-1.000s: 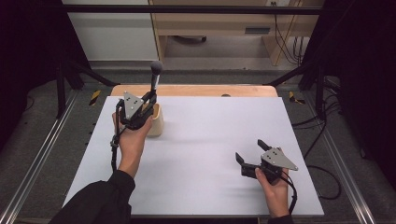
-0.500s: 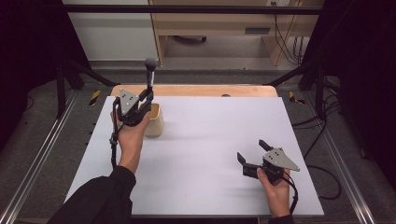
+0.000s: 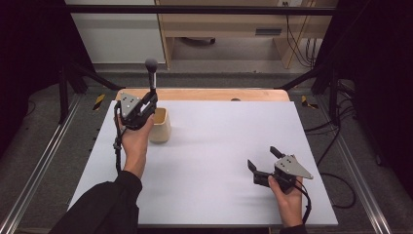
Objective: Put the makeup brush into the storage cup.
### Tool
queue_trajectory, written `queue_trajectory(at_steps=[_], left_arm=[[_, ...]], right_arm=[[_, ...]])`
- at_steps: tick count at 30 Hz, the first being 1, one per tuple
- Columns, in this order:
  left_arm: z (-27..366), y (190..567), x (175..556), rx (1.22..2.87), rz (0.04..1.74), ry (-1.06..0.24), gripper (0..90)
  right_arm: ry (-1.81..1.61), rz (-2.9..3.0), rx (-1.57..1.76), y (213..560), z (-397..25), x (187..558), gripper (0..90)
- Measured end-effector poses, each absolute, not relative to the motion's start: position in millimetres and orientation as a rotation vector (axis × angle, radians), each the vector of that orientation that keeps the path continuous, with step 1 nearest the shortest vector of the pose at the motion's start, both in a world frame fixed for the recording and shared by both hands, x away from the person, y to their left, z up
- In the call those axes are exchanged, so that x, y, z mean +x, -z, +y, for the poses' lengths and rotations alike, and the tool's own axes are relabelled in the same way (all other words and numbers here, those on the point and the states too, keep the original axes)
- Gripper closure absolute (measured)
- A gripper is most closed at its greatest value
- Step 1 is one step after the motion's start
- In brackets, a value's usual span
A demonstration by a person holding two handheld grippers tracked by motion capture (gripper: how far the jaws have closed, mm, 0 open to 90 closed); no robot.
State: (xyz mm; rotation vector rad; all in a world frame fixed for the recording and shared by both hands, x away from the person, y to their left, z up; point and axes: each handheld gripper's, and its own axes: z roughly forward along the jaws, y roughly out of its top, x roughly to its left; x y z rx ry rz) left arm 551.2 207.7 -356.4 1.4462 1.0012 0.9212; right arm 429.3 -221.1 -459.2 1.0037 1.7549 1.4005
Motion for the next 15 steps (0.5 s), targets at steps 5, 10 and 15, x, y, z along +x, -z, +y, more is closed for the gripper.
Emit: queue_trajectory(at_steps=[5, 10, 15], left_arm=[[209.0, 359.7, 551.4, 1.436, 1.012, -0.906, 74.2], [210.0, 361.0, 553.8, 1.42, 1.02, -0.898, 74.2], [209.8, 363.1, 556.3, 1.414, 1.027, -0.883, 74.2]], right_arm=[[-1.403, 1.754, 1.003, 459.4, -221.4, 429.0, 7.1], [-1.404, 1.755, 0.998, 460.4, -221.0, 429.4, 7.1], [-1.411, 1.749, 1.012, 461.3, -221.9, 429.0, 7.2]])
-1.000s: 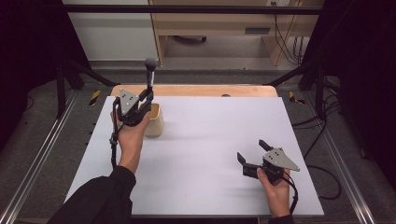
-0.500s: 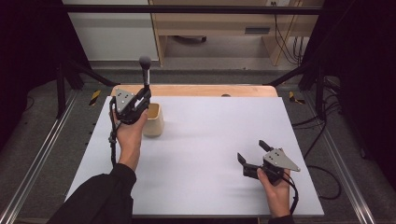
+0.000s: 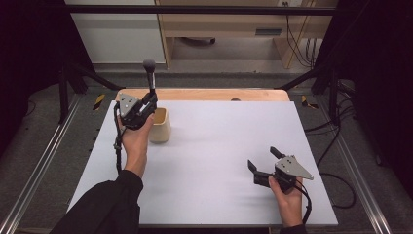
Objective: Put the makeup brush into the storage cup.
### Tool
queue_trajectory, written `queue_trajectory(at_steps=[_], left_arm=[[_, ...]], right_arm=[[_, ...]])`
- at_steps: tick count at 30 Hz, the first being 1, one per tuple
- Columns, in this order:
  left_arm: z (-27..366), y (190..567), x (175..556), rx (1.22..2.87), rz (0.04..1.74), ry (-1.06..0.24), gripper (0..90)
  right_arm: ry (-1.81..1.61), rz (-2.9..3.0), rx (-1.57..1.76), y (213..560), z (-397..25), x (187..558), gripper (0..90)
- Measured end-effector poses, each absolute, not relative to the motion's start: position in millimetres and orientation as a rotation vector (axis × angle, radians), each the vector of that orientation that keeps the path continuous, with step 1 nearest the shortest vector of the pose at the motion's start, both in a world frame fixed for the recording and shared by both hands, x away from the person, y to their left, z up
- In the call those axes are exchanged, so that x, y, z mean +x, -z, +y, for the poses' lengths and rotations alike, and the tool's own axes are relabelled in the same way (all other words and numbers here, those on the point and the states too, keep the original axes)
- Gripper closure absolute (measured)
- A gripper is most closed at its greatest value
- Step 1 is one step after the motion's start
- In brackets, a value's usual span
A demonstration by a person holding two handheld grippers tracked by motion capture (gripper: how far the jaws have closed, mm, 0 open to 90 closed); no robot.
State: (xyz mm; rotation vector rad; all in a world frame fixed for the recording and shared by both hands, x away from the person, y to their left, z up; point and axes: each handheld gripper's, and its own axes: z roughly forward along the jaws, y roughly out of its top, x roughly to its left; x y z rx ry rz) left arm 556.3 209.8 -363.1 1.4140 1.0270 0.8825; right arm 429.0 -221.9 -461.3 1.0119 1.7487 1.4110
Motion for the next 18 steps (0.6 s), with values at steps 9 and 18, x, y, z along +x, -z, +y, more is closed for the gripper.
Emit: queue_trajectory(at_steps=[9, 18], left_arm=[[213.9, 367.3, 558.4, 1.402, 1.042, -0.879, 74.2], [216.7, 372.5, 557.9, 1.401, 1.045, -0.872, 74.2]], right_arm=[[-1.425, 1.74, 1.007, 462.0, -222.3, 428.7, 7.3], [-1.423, 1.738, 1.01, 462.4, -222.4, 428.7, 7.3]])
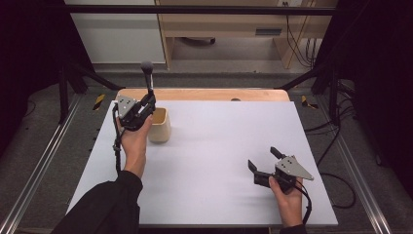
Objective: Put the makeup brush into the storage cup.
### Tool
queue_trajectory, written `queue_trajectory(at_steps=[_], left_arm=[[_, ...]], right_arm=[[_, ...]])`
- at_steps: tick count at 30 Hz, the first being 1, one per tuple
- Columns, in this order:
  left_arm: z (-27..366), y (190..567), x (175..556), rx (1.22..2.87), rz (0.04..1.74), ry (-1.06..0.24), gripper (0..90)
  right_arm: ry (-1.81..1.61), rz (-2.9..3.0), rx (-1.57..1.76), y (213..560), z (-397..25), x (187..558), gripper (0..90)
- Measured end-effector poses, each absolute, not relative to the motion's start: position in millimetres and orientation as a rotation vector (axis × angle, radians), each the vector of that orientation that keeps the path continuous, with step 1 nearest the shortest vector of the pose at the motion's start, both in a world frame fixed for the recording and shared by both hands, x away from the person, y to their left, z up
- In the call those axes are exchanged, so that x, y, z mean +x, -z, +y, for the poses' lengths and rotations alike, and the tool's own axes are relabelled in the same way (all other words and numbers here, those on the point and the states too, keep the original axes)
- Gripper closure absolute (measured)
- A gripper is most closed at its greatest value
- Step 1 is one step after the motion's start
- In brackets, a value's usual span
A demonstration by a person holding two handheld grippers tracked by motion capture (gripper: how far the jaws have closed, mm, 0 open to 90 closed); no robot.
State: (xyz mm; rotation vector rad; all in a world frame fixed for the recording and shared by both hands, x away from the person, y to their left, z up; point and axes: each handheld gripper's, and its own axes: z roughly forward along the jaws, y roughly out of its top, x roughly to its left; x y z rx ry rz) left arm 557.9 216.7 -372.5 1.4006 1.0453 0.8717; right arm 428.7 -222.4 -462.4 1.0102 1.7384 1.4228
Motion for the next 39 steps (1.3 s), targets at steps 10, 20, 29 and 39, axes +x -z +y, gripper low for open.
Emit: queue_trajectory(at_steps=[10, 20, 29, 39], left_arm=[[221.5, 383.9, 556.0, 1.403, 1.061, -0.87, 74.1], [222.2, 390.6, 557.4, 1.399, 1.066, -0.872, 74.2], [219.6, 392.9, 557.5, 1.397, 1.055, -0.882, 74.2], [218.0, 396.2, 557.4, 1.411, 1.044, -0.886, 74.1]], right_arm=[[-1.417, 1.743, 1.008, 463.7, -222.0, 429.3, 7.3], [-1.41, 1.749, 1.008, 464.3, -222.2, 429.4, 7.3], [-1.411, 1.748, 1.01, 464.3, -222.7, 429.4, 7.2], [-1.408, 1.75, 1.009, 464.5, -223.1, 429.6, 7.2]])
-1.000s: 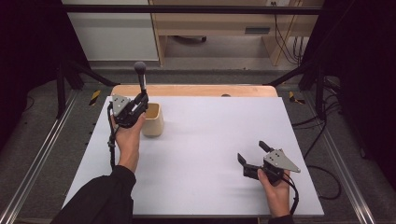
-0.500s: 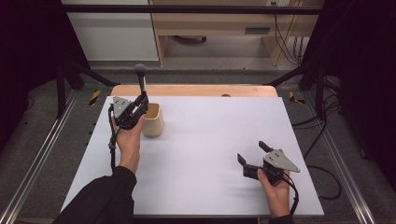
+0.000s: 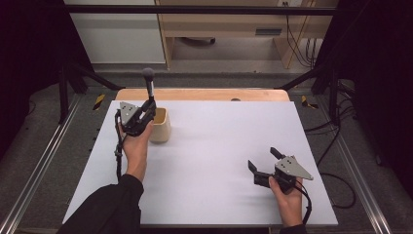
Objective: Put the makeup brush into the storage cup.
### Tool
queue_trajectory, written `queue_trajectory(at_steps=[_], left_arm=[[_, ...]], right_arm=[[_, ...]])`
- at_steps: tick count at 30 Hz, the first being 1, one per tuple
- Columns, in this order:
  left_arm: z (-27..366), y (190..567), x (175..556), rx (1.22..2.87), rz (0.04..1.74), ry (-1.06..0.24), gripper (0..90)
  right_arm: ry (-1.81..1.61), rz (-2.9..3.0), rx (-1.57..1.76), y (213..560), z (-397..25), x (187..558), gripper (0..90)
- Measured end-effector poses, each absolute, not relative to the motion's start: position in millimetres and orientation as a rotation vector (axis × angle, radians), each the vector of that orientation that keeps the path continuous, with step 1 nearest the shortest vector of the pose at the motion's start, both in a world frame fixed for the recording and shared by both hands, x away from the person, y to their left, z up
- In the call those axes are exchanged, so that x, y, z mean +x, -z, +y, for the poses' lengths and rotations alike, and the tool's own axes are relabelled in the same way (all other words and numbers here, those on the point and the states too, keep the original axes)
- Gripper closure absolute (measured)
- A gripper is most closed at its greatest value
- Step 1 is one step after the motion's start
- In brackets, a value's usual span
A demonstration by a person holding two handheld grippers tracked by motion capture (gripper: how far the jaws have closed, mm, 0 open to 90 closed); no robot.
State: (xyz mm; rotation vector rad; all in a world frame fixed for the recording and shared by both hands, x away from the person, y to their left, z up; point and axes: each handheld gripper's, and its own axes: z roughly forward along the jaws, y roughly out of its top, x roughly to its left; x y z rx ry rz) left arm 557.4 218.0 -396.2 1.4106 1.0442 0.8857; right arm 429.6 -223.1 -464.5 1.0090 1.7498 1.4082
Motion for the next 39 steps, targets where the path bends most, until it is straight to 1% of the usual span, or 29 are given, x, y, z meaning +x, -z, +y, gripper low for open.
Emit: queue_trajectory(at_steps=[39], left_arm=[[222.1, 412.1, 553.9, 1.386, 1.06, -0.884, 74.1]], right_arm=[[-1.404, 1.76, 1.013, 465.4, -222.4, 429.8, 7.1]])
